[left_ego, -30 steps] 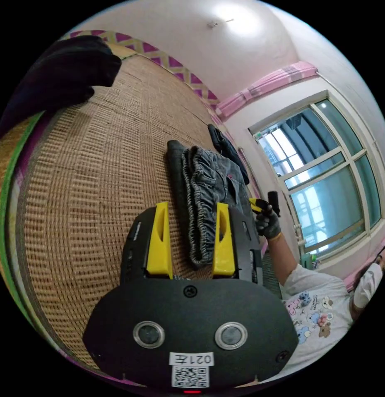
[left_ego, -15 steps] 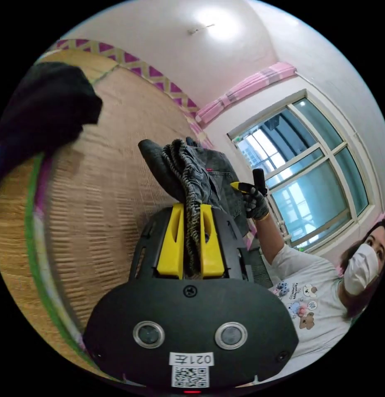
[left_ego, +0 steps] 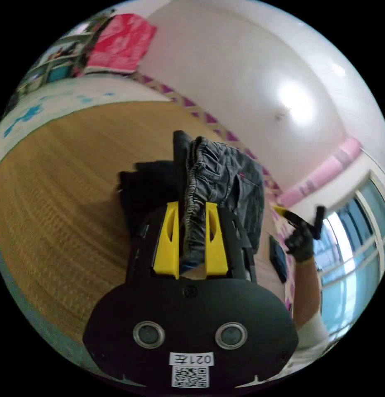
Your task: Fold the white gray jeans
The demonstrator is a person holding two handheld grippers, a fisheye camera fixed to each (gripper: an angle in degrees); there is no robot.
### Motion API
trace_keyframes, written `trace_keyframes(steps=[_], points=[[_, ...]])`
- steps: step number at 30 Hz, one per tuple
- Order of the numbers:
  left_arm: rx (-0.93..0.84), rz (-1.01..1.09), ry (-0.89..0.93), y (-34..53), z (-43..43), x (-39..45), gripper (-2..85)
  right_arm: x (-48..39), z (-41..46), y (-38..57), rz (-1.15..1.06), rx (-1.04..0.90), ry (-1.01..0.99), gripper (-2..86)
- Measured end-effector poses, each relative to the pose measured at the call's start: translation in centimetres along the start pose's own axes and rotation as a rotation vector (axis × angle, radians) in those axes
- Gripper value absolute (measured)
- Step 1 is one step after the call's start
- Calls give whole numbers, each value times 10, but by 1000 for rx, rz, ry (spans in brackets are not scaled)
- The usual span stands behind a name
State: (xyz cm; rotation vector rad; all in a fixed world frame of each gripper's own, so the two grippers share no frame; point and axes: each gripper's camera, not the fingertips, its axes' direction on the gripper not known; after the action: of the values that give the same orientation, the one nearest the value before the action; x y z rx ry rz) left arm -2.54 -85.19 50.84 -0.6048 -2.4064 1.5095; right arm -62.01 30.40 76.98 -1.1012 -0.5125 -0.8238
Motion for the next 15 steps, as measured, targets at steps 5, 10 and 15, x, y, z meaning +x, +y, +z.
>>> trace_keyframes(steps=[5, 10, 15], points=[[239, 117, -193, 55, -20, 14, 51, 19, 3, 70, -35, -56, 52, 89], [184, 435, -127, 146, 3, 96, 31, 33, -50, 167, -64, -55, 165, 97], [141, 533, -71, 248, 43, 153, -7, 74, -115, 268, 75, 0, 434, 113]])
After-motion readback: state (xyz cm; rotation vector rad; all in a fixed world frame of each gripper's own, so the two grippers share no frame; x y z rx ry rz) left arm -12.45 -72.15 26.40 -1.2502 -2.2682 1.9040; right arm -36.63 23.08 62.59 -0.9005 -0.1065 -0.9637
